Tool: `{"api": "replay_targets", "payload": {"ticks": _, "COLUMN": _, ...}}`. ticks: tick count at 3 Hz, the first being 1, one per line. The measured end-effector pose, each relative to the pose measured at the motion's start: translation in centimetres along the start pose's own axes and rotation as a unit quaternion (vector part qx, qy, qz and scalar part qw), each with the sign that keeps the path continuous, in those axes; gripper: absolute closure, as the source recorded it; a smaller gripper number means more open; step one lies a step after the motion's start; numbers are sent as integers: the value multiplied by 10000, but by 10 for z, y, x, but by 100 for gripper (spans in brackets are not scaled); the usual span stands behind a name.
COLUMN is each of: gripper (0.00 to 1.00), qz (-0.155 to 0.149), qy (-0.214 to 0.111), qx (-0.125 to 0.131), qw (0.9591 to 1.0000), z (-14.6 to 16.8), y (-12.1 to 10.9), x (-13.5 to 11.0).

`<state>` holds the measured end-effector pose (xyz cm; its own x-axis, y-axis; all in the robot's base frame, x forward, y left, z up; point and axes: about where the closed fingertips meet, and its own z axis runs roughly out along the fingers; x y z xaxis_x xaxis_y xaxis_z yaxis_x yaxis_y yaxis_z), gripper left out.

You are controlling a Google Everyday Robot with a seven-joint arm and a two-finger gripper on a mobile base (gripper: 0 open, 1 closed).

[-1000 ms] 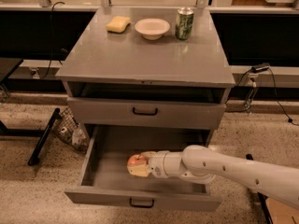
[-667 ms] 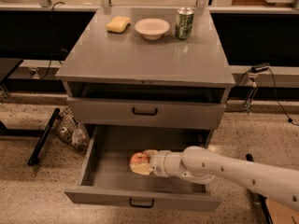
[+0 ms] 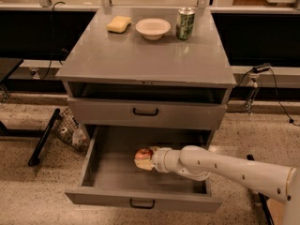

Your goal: Place apple into middle drawer

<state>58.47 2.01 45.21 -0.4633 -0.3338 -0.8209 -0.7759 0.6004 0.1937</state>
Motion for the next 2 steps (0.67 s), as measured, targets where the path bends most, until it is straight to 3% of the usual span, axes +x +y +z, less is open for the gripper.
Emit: {"api": "replay_targets", "payload": {"ticks": 2, "gripper": 36, "qz": 204, "qy": -128, "qx": 113, "qw": 9996, "z": 30, "y": -46, "x": 10}}
